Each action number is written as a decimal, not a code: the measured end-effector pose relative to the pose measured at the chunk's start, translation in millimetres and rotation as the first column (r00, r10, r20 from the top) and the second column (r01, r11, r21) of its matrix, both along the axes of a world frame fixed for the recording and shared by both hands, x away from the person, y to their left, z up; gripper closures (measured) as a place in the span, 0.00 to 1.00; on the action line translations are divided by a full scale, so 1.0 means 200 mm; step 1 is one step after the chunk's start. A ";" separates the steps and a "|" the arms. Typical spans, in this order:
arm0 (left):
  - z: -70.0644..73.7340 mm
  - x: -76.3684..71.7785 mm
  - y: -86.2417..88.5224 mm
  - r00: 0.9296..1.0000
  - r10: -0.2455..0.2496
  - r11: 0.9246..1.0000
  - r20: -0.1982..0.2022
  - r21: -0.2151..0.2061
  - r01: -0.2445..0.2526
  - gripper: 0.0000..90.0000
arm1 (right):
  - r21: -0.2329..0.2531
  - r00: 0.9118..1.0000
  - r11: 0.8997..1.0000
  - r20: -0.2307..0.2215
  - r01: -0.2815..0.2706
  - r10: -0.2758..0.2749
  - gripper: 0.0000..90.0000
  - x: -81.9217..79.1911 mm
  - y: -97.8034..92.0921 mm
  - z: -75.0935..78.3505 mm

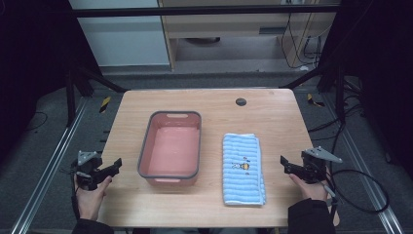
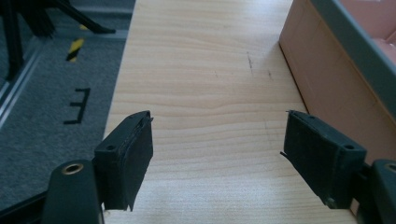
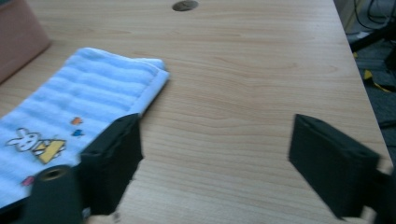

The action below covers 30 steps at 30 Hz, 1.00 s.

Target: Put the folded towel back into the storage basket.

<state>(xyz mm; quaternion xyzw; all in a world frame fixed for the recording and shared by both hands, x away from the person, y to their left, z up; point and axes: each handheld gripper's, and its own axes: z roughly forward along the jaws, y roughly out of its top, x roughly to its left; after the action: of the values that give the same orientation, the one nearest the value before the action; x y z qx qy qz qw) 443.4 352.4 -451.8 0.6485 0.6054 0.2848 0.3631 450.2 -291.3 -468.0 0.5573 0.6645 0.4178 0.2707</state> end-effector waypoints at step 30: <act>0.24 -0.08 -0.24 0.980 -0.169 0.986 0.105 0.020 0.168 0.29 | 0.015 0.995 0.997 0.049 -0.082 0.081 0.39 -0.01 0.06 0.14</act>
<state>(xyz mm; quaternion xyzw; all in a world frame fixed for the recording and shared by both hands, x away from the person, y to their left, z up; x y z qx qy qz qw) 426.6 304.2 -403.8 0.6834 0.5264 0.2903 0.4141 447.4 -278.6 -439.3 0.5218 0.6763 0.4476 0.2645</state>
